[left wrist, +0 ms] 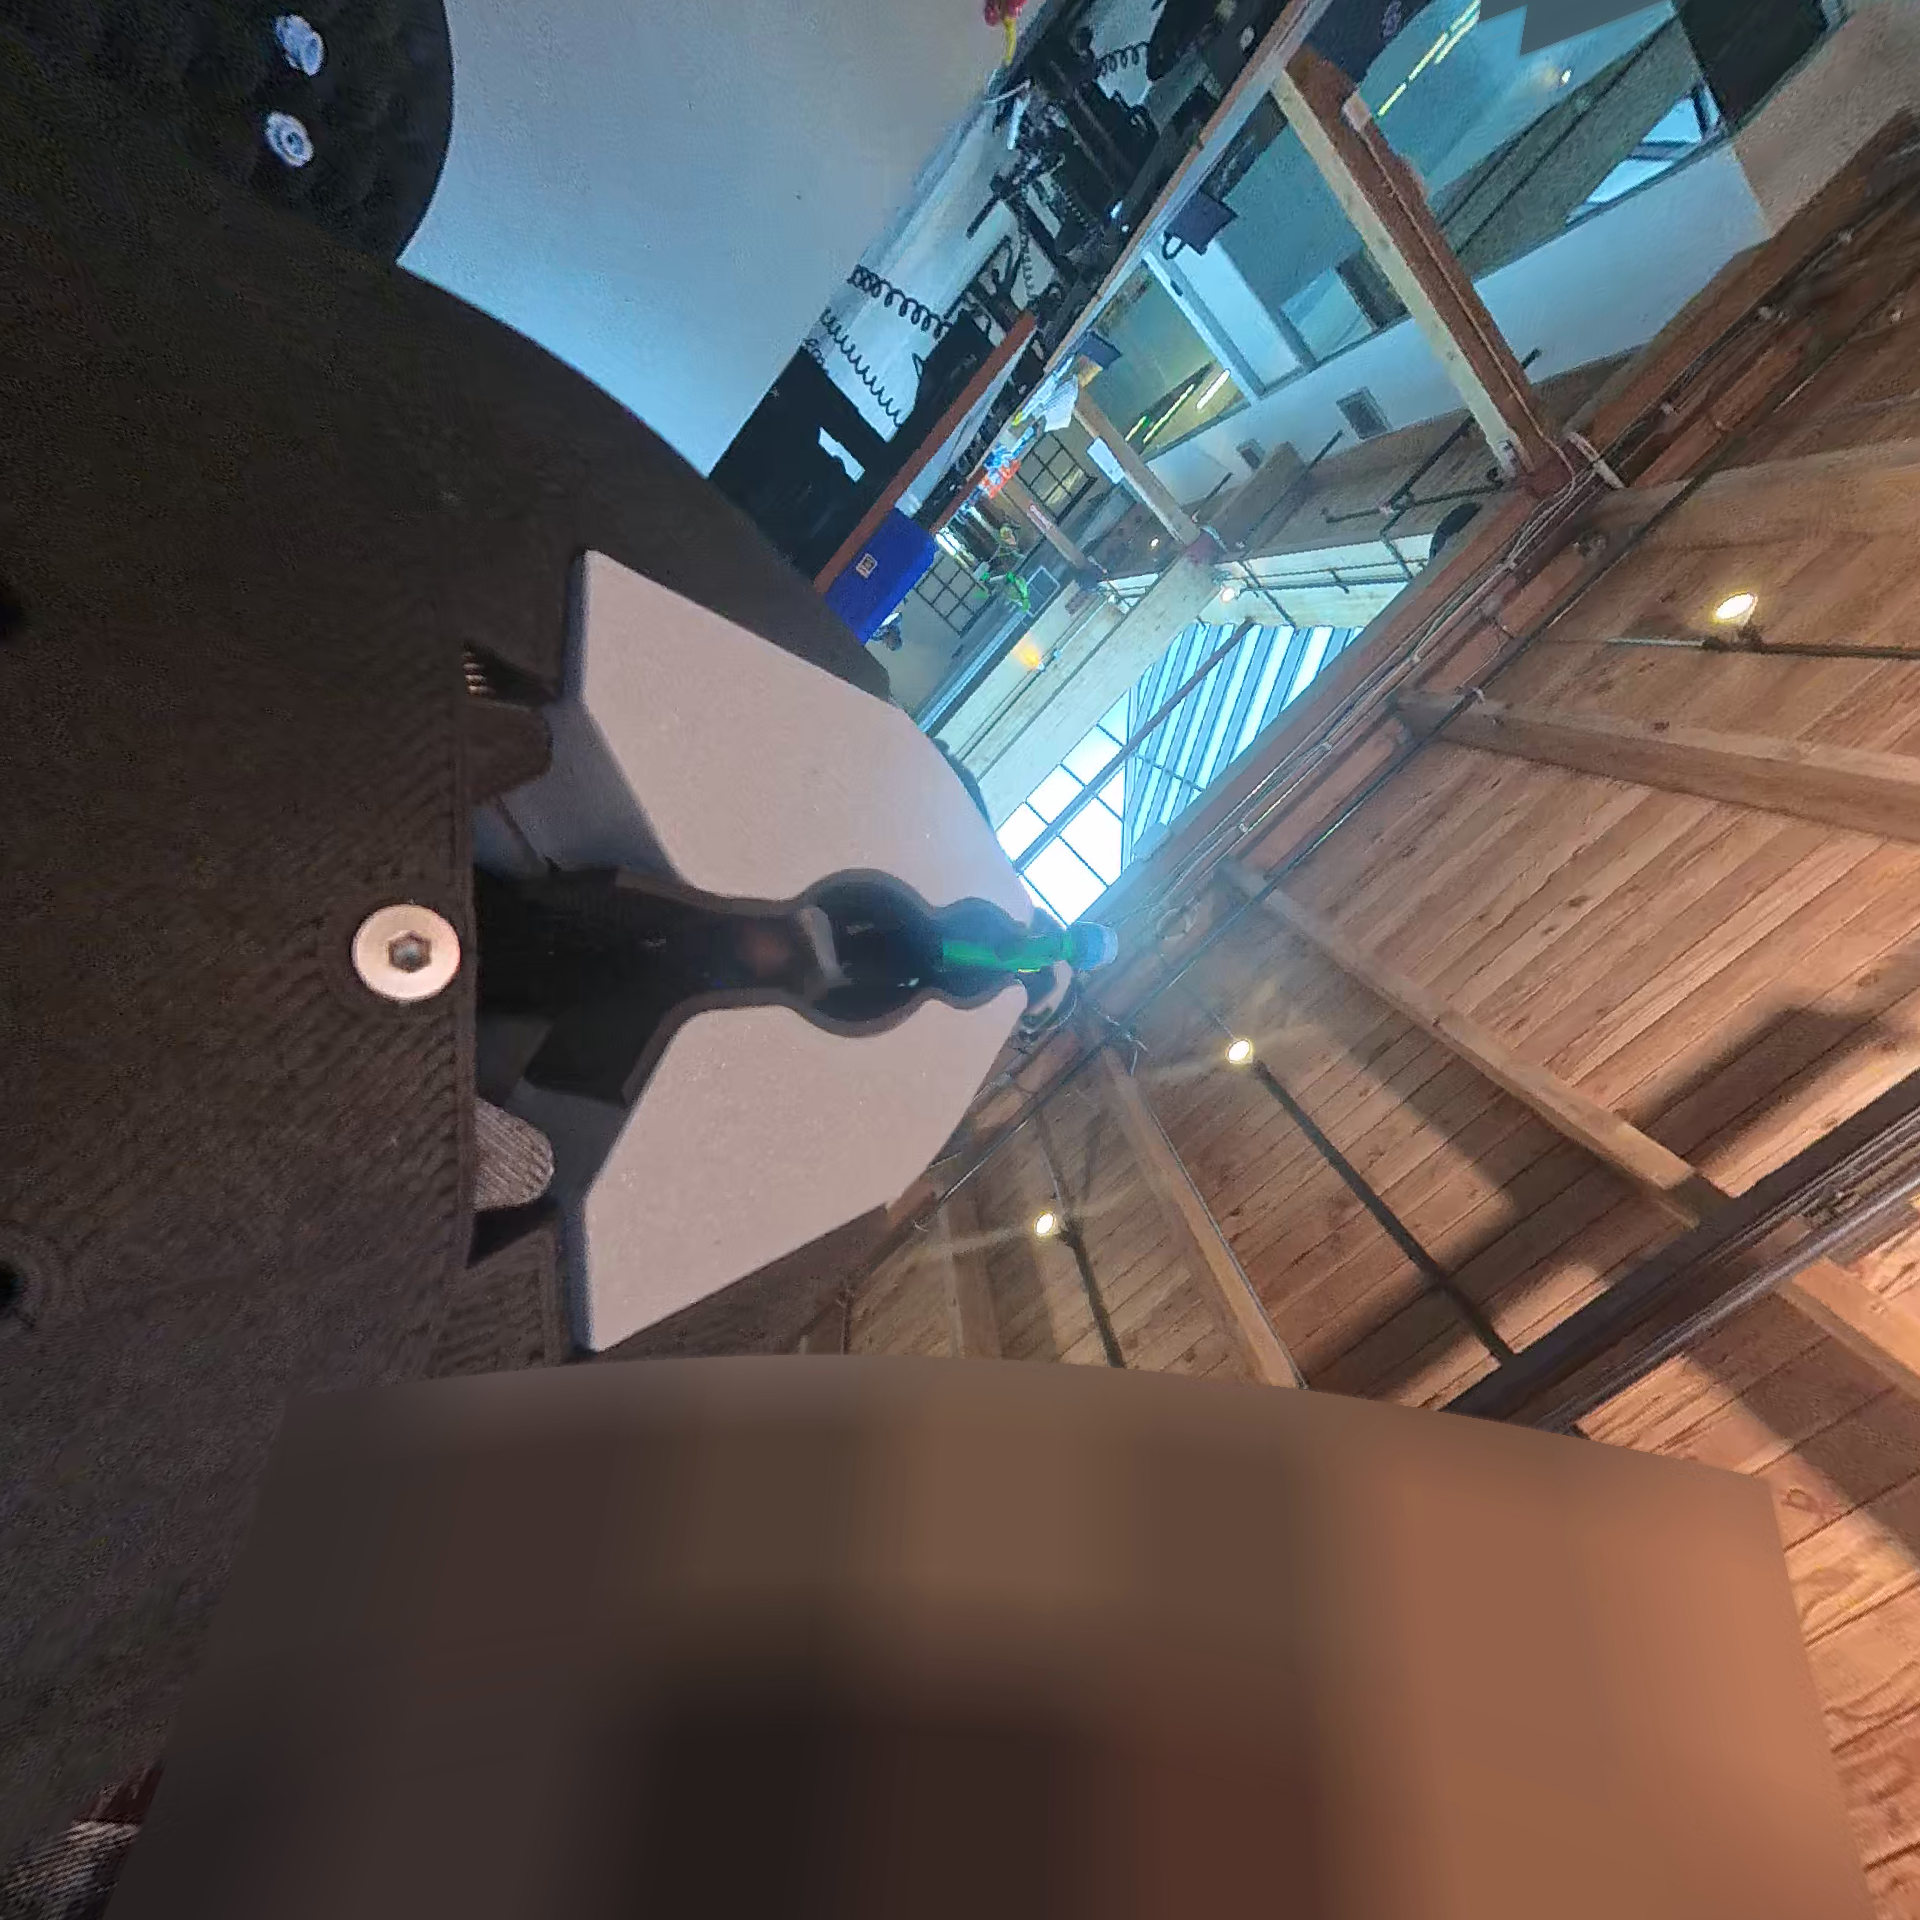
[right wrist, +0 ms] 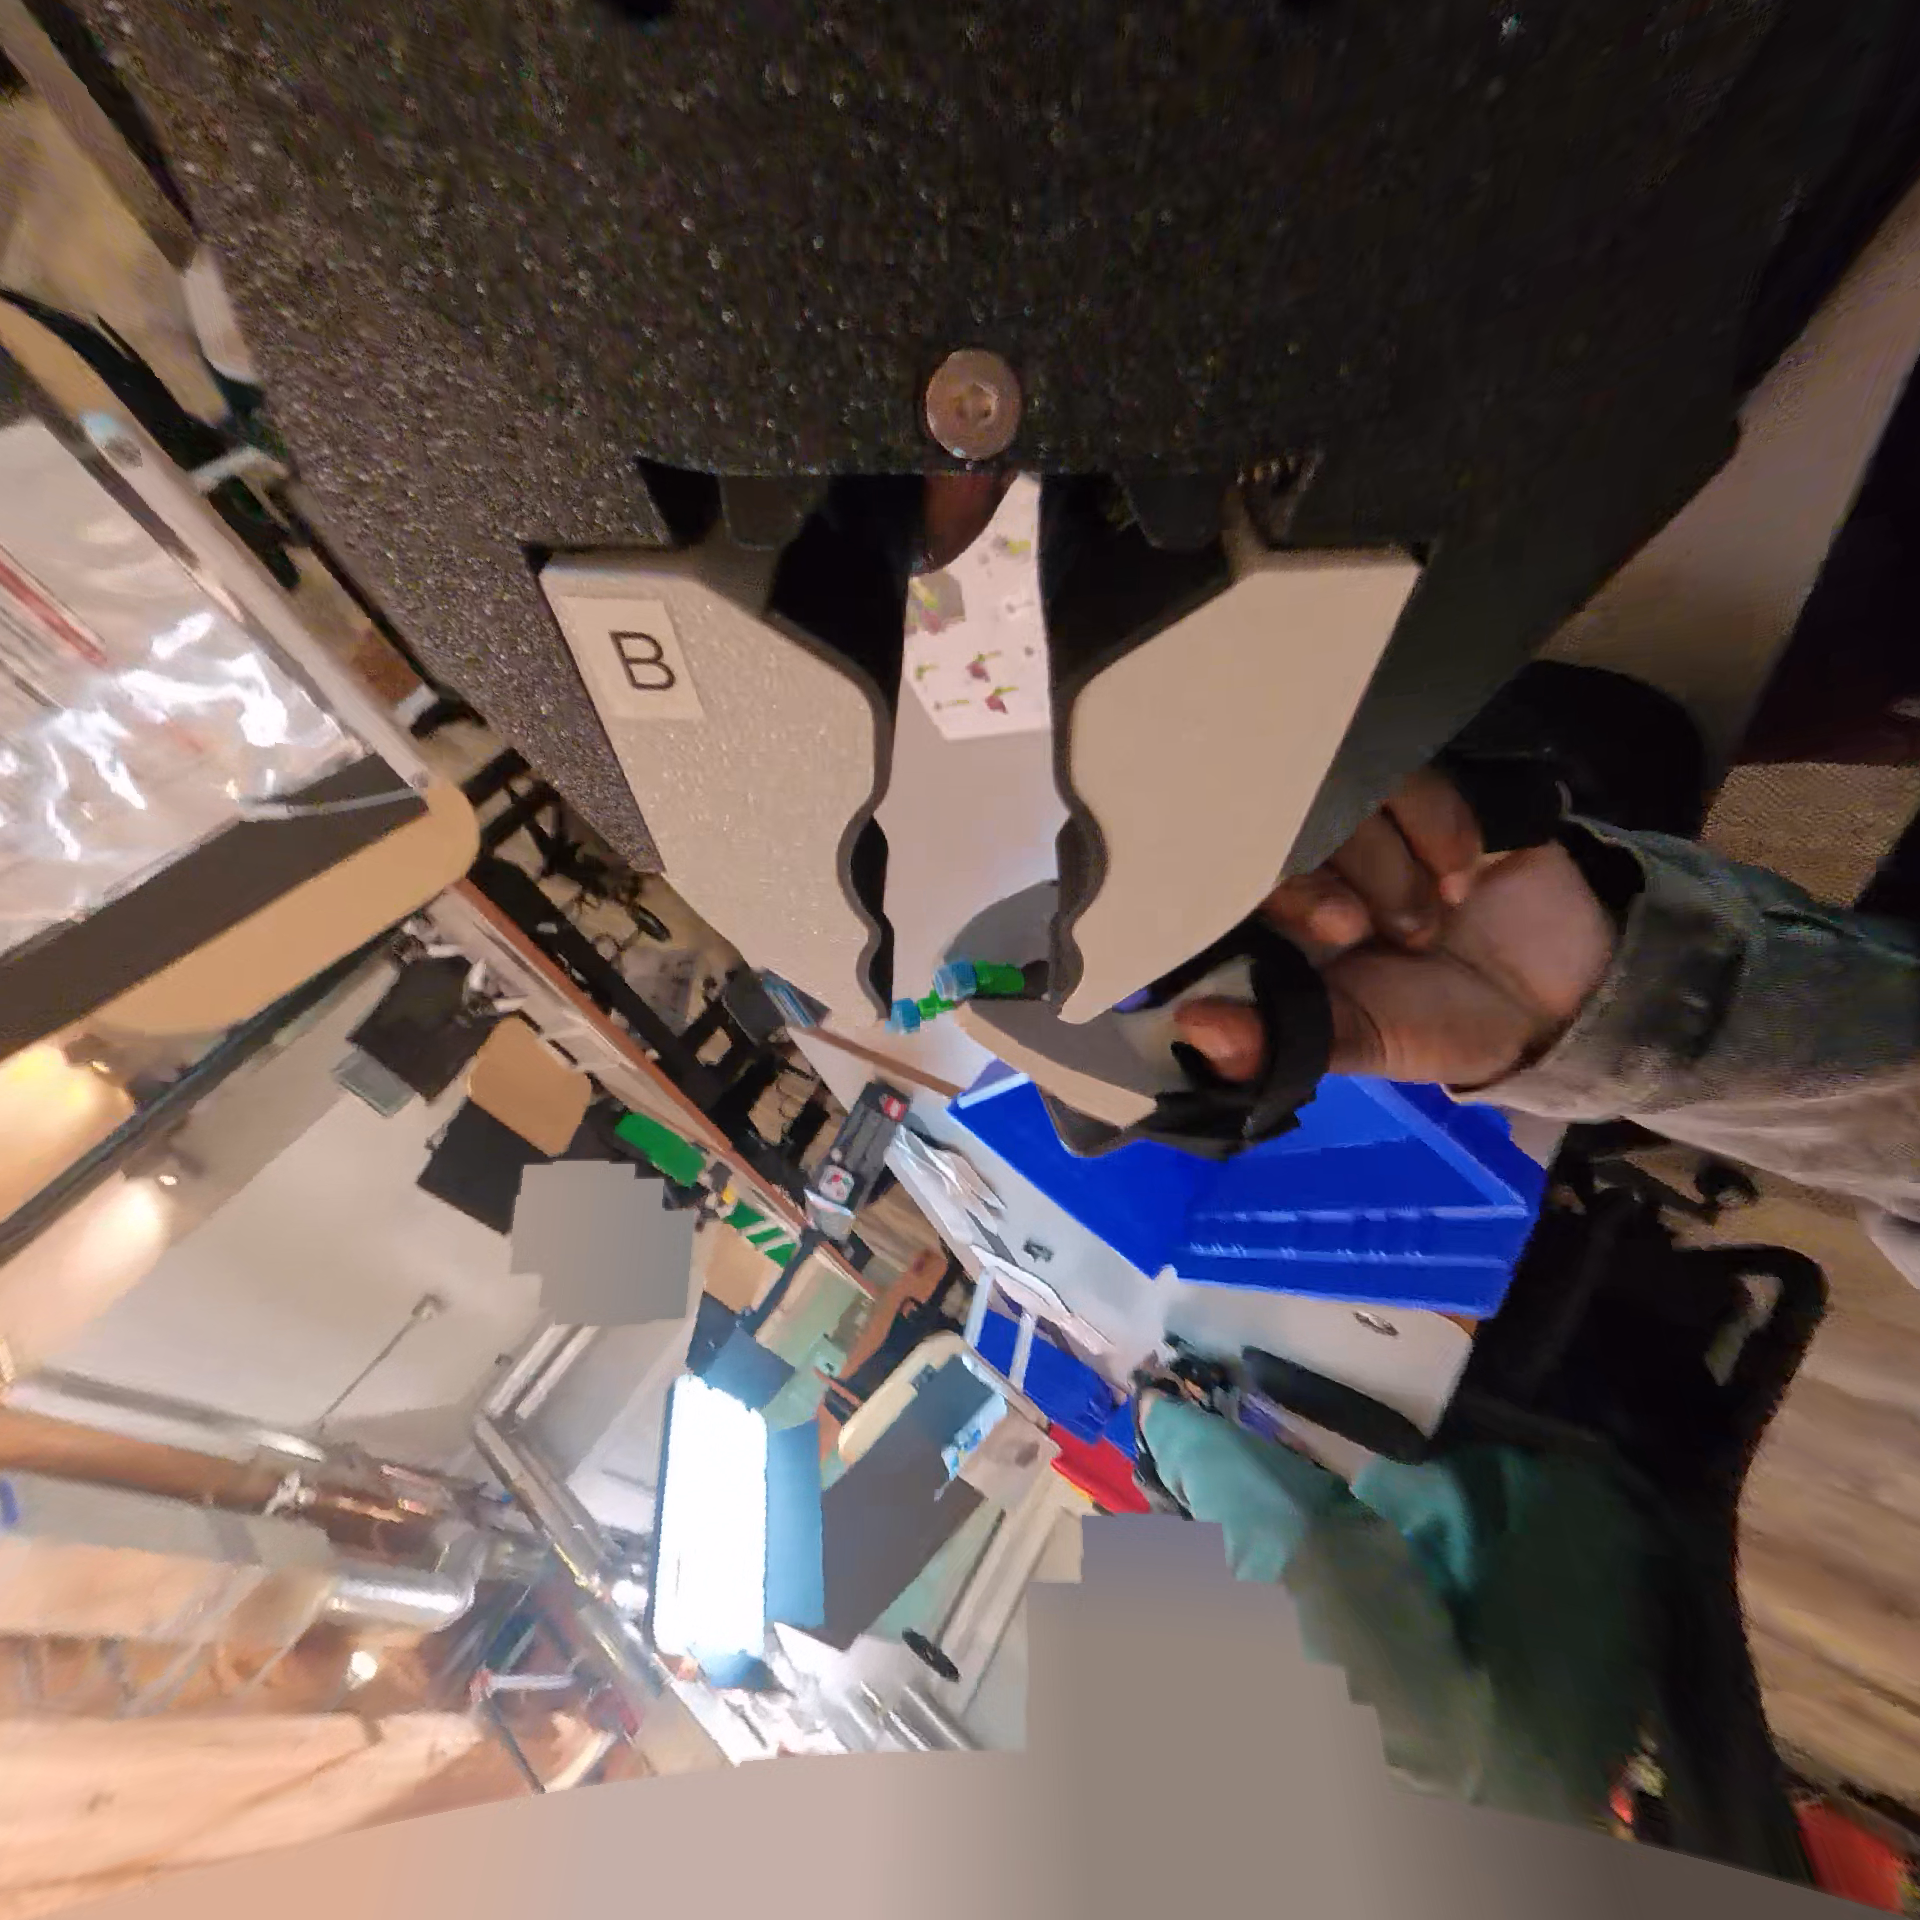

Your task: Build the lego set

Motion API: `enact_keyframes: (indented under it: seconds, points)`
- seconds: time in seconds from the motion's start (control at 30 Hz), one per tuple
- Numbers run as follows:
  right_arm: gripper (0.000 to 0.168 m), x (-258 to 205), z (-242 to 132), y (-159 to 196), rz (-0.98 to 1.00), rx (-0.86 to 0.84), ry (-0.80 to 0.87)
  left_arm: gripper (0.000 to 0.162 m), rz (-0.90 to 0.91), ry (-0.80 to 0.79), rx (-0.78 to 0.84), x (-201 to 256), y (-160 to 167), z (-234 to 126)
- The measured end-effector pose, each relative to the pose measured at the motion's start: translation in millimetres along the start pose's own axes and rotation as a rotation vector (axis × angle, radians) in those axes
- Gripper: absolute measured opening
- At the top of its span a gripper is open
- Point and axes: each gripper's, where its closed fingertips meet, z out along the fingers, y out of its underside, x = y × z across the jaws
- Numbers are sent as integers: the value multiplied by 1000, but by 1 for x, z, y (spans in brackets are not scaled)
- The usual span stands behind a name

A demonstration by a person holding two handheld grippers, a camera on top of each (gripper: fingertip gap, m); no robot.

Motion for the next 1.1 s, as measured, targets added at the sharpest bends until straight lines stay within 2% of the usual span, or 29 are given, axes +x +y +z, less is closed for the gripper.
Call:
enact_keyframes:
  seconds: [0.1, 0.2, 0.3, 0.5, 0.97, 1.03, 1.1]
  points:
    - [31, -1, 4, 13, -134, -45, 94, 6, -13, -37, 7, -6, 1, -1]
    - [25, -2, 6, 18, -310, -99, 155, 6, -25, -46, 3, -8, 3, -1]
    - [21, -3, 6, 20, -343, -110, 162, 6, -18, -62, -15, -10, 6, 0]
    - [9, -3, 1, 25, -294, -104, 114, 6, -29, -89, -27, -15, 10, -2]
    - [9, -5, 3, 31, -289, -117, 56, 6, -30, -113, -9, -20, 10, -8]
    - [9, -6, 5, 31, -219, -86, 46, 6, -30, -108, -6, -20, 9, -10]
    - [13, -4, 4, 31, -38, -33, 29, 6, -28, -108, -10, -20, 10, -11]
